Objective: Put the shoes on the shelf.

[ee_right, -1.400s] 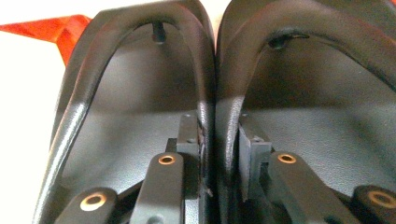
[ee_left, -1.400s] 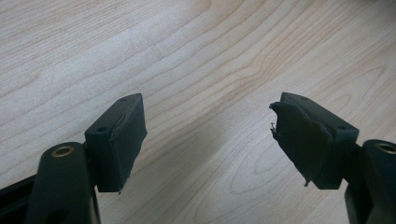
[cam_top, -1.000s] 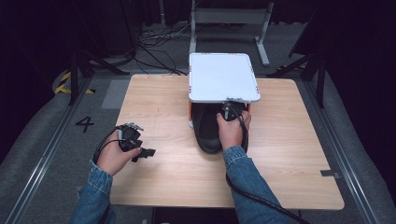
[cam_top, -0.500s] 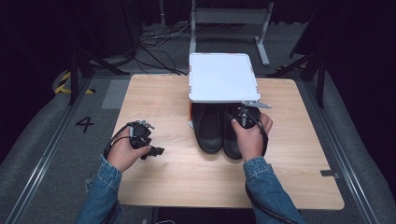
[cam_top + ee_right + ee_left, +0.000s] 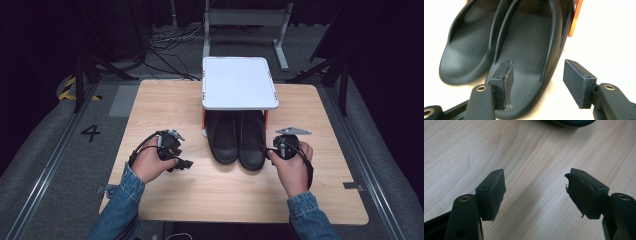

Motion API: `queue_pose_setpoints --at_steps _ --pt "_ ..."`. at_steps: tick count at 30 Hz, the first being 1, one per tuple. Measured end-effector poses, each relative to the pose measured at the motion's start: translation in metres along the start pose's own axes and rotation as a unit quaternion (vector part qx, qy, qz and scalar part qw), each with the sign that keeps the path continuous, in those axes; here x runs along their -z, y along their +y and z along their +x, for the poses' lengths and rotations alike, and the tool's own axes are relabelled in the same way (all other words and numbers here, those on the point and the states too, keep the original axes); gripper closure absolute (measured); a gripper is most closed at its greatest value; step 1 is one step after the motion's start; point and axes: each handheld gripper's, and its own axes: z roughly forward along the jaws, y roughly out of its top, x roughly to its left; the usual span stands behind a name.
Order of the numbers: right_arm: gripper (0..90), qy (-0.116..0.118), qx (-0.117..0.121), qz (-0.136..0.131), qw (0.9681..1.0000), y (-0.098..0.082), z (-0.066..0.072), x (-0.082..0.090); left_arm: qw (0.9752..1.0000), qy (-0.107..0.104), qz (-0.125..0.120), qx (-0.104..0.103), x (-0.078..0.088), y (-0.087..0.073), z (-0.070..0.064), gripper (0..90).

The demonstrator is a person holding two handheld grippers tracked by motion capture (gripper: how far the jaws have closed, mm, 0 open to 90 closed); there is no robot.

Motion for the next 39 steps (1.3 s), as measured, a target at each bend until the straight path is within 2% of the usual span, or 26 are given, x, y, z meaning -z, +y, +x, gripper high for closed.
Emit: queue_pose_setpoints --at_steps 3,6,7,8,10,13,17,23,25,29,36,37,39 --pt "44.5 0.002 0.018 0.002 0.9998 -0.011 -0.003 0.004 0.9999 0.007 0.007 -0.014 -0.005 0.002 -0.007 33.0" --pt "47.2 0.01 0.021 0.0 0.9997 -0.019 -0.003 0.008 1.0 -0.002 0.0 -0.007 -0.007 0.003 -0.013 33.5" --pt "49.7 0.02 0.022 -0.001 0.9996 -0.024 -0.003 0.009 1.0 -0.001 0.0 -0.004 -0.008 0.005 -0.016 35.4" --pt "55.1 0.029 0.028 -0.008 0.9991 -0.032 -0.002 0.011 0.9999 0.002 0.0 -0.012 -0.009 0.006 -0.022 39.0" --pt "59.1 0.028 0.037 -0.013 0.9988 -0.041 0.0 0.013 0.9996 0.012 0.007 -0.024 -0.011 0.007 -0.03 44.8" --pt "63.7 0.028 0.042 -0.016 0.9986 -0.048 0.001 0.014 0.9997 0.01 0.007 -0.023 -0.013 0.008 -0.037 50.9" --pt "71.9 0.035 0.042 -0.001 0.9985 -0.05 0.005 0.016 0.9996 0.014 -0.012 -0.022 -0.016 0.01 -0.048 52.6" --pt "76.6 0.036 0.073 0.008 0.9966 -0.059 0.02 0.022 0.999 0.024 -0.036 -0.011 -0.021 0.012 -0.059 57.8" --pt "77.6 0.036 0.078 0.012 0.9962 -0.063 0.021 0.021 0.9989 0.021 -0.038 -0.018 -0.025 0.014 -0.062 59.0" --pt "79.3 0.034 0.08 0.025 0.9959 -0.07 0.019 0.015 0.999 0.001 -0.035 -0.027 -0.034 0.016 -0.066 62.5" --pt "83.1 0.039 0.079 0.032 0.9956 -0.075 0.022 0.009 0.999 0.003 -0.039 -0.022 -0.044 0.02 -0.069 74.0" --pt "83.5 0.04 0.077 0.034 0.9956 -0.075 0.022 0.007 0.9994 -0.003 -0.028 -0.02 -0.049 0.022 -0.07 74.9" --pt "83.8 0.041 0.077 0.036 0.9955 -0.076 0.023 0.006 0.9995 -0.009 -0.023 -0.02 -0.052 0.023 -0.072 75.1"
